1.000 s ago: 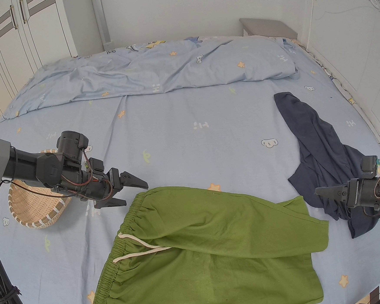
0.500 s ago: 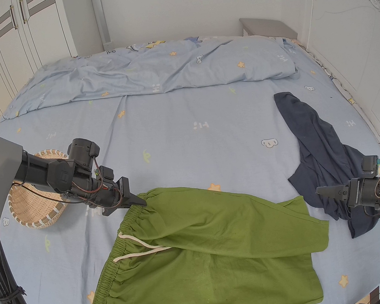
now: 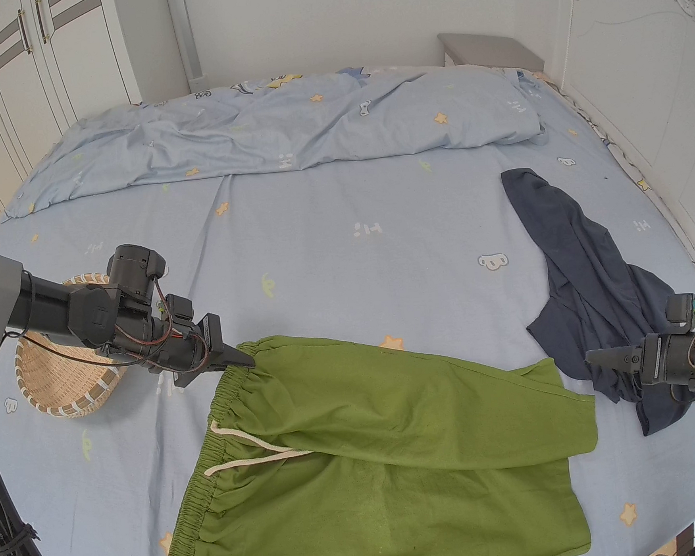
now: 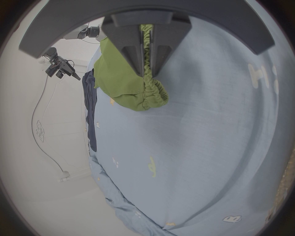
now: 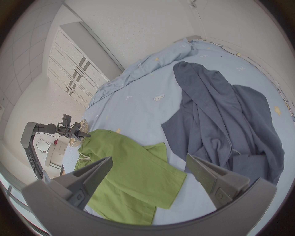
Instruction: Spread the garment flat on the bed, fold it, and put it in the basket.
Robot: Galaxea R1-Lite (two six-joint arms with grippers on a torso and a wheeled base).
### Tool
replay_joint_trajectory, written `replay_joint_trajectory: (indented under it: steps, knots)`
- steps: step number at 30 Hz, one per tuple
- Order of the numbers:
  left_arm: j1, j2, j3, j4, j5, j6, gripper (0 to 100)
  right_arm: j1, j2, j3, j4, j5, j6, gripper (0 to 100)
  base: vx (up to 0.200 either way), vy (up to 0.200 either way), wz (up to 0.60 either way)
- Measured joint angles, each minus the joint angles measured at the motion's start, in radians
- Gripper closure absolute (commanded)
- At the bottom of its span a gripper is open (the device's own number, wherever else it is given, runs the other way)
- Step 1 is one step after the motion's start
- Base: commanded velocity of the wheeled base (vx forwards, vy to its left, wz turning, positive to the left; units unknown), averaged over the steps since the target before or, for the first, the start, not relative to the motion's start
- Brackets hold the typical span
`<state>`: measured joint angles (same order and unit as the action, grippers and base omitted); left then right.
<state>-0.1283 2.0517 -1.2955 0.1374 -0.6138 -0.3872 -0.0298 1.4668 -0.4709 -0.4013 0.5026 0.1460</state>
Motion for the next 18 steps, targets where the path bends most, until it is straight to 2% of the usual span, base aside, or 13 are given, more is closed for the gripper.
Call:
replay_joint_trajectory:
  steps: [9,18]
  knots:
    - [-0.006,-0.016,0.009,-0.001,-0.001,0.004,100,-0.041,0.079,0.038,0.007,0.004,-0.008,0,0.0,0.0,0.0]
    - [-0.006,-0.019,0.013,-0.003,0.001,0.005,100,-0.045,0.213,0.034,0.002,0.007,-0.041,0,0.0,0.0,0.0]
